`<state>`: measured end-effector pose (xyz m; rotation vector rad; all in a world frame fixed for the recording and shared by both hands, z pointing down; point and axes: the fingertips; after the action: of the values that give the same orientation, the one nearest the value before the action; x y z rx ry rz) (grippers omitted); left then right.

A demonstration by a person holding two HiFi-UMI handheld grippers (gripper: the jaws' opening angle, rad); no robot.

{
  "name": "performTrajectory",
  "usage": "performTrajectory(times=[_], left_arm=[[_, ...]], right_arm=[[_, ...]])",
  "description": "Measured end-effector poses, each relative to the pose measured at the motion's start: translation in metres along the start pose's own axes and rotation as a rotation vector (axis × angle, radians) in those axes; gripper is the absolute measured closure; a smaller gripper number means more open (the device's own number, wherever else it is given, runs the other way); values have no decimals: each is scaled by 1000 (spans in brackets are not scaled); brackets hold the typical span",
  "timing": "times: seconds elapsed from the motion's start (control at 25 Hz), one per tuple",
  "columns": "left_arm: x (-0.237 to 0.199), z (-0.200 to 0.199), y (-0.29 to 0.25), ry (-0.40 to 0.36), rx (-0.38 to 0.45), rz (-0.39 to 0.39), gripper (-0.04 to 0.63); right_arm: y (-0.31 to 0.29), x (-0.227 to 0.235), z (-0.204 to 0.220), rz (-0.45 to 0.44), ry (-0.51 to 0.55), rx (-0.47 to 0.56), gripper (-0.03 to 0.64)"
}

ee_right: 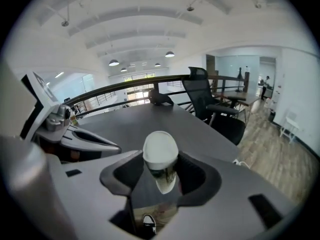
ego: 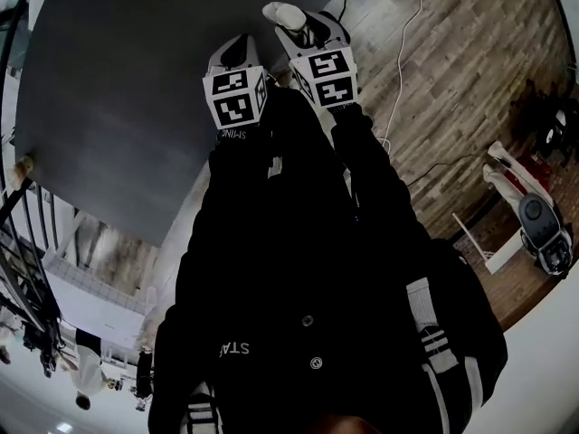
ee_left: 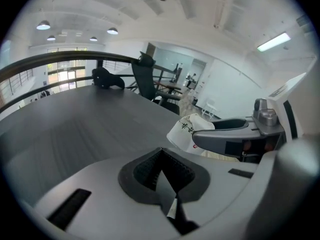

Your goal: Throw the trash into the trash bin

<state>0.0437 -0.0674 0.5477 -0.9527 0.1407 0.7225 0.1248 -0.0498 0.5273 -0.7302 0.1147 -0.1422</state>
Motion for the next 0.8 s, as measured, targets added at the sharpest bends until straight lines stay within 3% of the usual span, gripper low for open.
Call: performTrajectory(times=[0.4,0.8], left_arm=[[91,51,-50,-137,-133,127,595],[150,105,-93,-251,-251,180,595]], right_arm=[[48,67,89,142,-153,-56,400],[74,113,172,221,-281,-103,399]])
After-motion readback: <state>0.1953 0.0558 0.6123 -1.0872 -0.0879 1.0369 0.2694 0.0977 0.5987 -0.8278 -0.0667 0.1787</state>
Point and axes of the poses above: the fingertips, and each gripper's own axes: y backward along the fingers, x to its right, z out of its underside, and after that the axes turned 11 degrees about y, right-handed
